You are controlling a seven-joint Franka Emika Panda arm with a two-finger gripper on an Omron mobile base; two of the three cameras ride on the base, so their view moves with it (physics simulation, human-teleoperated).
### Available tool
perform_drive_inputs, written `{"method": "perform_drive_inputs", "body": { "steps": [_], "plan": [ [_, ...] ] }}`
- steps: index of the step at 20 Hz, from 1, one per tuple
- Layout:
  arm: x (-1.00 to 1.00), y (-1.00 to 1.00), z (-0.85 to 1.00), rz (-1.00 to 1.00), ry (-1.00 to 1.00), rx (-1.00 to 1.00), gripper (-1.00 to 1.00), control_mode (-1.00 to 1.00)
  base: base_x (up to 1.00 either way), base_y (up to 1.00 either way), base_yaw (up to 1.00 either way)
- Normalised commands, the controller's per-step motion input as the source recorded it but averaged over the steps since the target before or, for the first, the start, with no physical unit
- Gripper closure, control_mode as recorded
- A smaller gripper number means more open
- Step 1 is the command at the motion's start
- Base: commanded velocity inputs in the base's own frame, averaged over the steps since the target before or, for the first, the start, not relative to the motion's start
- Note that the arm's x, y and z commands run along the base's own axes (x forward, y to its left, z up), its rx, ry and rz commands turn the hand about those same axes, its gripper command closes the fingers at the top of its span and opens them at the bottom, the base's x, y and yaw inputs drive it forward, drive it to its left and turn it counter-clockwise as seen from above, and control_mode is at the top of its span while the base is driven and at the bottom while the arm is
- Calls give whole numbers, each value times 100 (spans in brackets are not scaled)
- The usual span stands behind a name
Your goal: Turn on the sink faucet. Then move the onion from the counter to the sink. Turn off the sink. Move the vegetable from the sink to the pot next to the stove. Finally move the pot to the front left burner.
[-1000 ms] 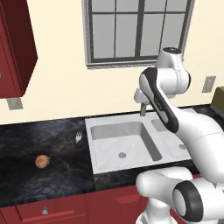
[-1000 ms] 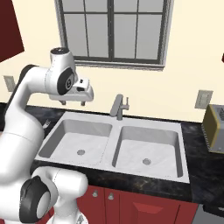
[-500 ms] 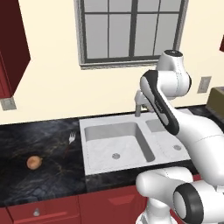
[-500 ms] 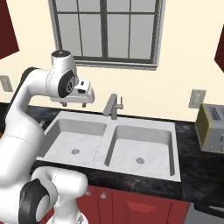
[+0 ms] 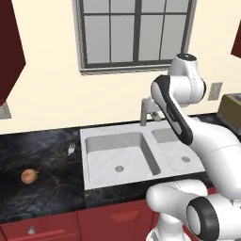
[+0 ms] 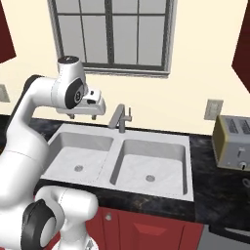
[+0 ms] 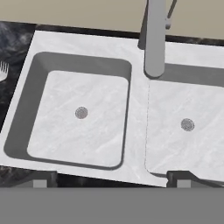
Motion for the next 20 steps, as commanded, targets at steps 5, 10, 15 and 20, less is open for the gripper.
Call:
{"method": "perform_drive_inputs", "body": {
  "steps": [5, 10, 15, 20],
  "plan": [
    [0, 0, 0, 0, 0, 0, -100, 100, 5, -34, -3],
    [0, 0, 0, 0, 0, 0, -100, 100, 10, -38, -3],
    [0, 0, 0, 0, 0, 0, -100, 100, 18, -28, -1],
    [0, 0, 0, 0, 0, 0, -100, 100, 32, -20, 0]
  ]
}}
